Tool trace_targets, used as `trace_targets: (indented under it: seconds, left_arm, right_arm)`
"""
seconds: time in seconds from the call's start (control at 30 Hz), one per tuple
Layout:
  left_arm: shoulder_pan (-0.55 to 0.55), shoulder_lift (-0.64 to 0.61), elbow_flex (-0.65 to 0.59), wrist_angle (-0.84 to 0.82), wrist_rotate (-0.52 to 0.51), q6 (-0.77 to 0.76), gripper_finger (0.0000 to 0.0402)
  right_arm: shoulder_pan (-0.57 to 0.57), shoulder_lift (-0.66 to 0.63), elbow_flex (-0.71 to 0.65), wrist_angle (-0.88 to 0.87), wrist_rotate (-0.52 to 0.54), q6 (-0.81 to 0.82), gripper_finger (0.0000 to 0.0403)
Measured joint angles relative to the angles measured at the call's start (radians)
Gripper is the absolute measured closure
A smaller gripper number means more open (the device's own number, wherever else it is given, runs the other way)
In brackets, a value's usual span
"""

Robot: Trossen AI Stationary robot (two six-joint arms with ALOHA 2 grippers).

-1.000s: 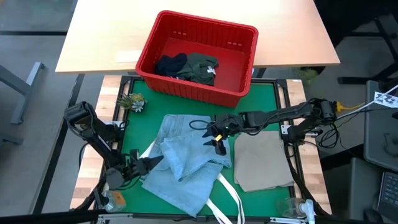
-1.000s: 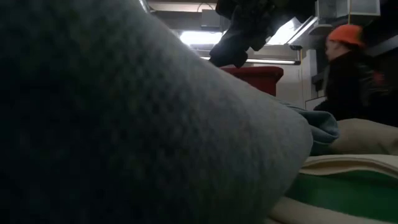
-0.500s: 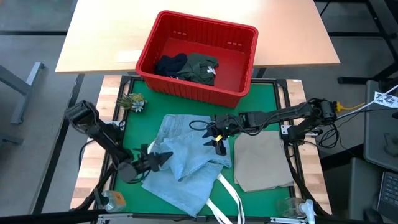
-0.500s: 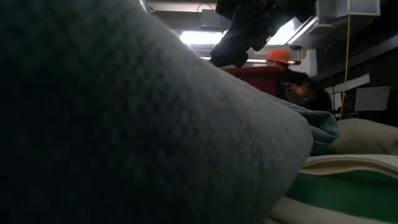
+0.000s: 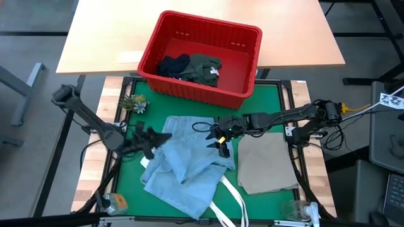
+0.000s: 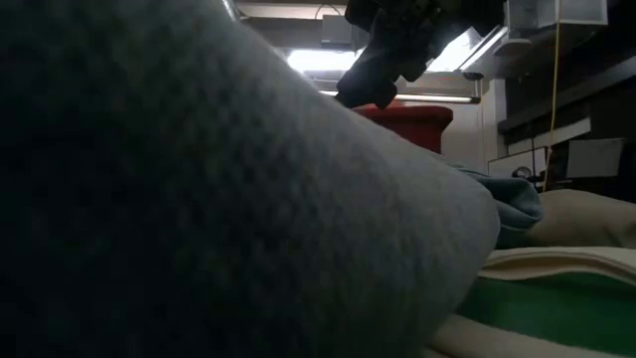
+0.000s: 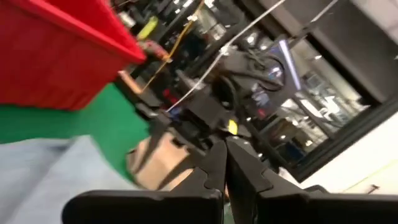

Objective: Fold Laundry from Bin
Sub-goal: Fold the light blue pants

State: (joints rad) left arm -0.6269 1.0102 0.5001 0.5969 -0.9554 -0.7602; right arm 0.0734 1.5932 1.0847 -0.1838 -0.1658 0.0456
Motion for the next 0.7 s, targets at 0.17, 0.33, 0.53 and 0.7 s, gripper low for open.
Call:
trace_targets:
  seconds: [0.17,0.33,0.53,0.7]
  left_arm:
    - [-0.007,-0.227,0.077,-0.680,0.035,-0.368,0.0401]
    - [0.044,-0.247,0.215,-1.302,0.369,-0.783,0.0401]
    - [0.069,-0.180,0.242,-1.330,0.613,-0.887,0.0399]
    - [0.069,-0.136,0.241,-1.251,0.611,-0.891,0.0372]
  right_arm:
    - [0.000,0.000,0.000,0.000,0.000,0.001,0.0231]
    - [0.000,0.000,0.000,0.000,0.000,0.002,0.0231]
    - [-0.002,0.000,0.001,0.001,0.000,0.002,0.0231]
    - [-0.002,0.000,0.001,0.001,0.001,0.002,0.0231]
